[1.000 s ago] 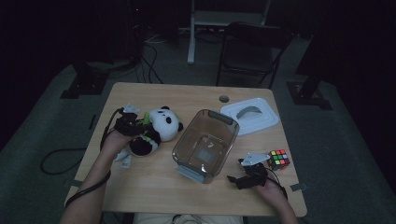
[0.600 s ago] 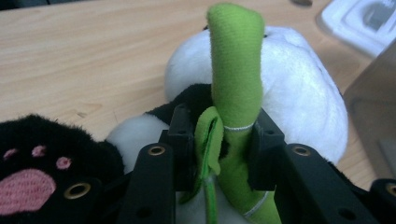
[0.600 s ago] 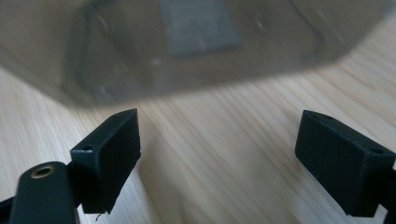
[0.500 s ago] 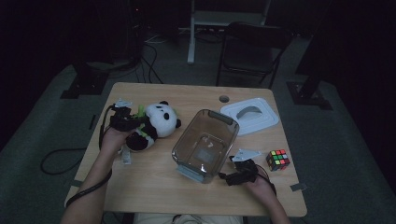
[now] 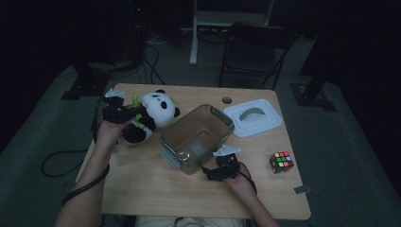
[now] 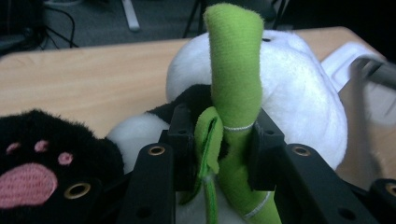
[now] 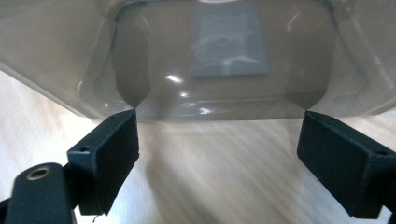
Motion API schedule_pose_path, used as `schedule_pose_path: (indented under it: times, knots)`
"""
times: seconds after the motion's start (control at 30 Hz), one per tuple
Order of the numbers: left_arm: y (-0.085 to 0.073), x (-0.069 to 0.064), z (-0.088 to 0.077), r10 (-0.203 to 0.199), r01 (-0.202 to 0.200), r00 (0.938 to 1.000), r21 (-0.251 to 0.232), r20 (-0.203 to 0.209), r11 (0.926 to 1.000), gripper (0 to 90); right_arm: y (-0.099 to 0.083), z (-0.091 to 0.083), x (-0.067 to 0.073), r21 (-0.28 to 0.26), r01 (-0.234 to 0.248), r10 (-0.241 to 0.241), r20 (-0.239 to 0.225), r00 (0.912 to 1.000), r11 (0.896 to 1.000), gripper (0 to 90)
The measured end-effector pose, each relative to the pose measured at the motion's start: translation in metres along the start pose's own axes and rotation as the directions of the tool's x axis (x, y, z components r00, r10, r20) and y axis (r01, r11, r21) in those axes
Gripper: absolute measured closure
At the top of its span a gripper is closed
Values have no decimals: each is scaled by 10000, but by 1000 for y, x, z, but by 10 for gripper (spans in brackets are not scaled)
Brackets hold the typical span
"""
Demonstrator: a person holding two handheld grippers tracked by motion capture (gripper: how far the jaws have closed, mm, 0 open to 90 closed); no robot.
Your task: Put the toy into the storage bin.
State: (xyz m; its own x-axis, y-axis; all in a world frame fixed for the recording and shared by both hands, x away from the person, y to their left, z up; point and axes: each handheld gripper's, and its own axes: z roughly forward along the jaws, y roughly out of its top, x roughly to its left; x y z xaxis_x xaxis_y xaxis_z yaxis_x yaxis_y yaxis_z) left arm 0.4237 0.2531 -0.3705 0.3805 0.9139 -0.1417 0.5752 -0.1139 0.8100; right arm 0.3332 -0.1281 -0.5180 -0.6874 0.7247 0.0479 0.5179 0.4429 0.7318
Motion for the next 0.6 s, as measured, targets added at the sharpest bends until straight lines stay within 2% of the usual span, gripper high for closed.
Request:
schedule_pose_path:
  times: [0.03,0.13,0.23,0.27,0.3,0.37,0.5,0.6]
  knots:
    - [3,-1,-2,58,-59,10000,-27,-53,10000,692,4,4,5,1,-111,110,251,9996,9999,126]
    - [17,-4,-9,25,-27,10000,-298,-70,9996,692,12,12,11,-15,-183,184,610,9980,9998,126]
    - [21,-6,-12,9,-10,10000,-390,-24,9992,692,19,17,11,-112,-577,582,483,9971,9983,126]
    - [33,-14,-17,90,-82,9999,-532,146,9985,692,19,17,11,-112,-577,582,483,9971,9983,126]
    - [36,-18,-18,156,-145,9997,-581,181,9982,691,29,23,15,-251,-1018,1030,501,9934,9945,126]
    - [43,-25,-19,127,-105,9994,-696,312,9975,691,37,28,19,-378,-1170,1191,597,9911,9924,126]
    - [53,-42,-14,311,-264,9970,-670,709,9974,690,51,41,28,-365,-1006,1033,835,9911,9943,126]
    - [58,-57,-6,442,-387,9949,-624,903,9973,690,58,50,33,-287,-1062,1079,663,9920,9939,126]
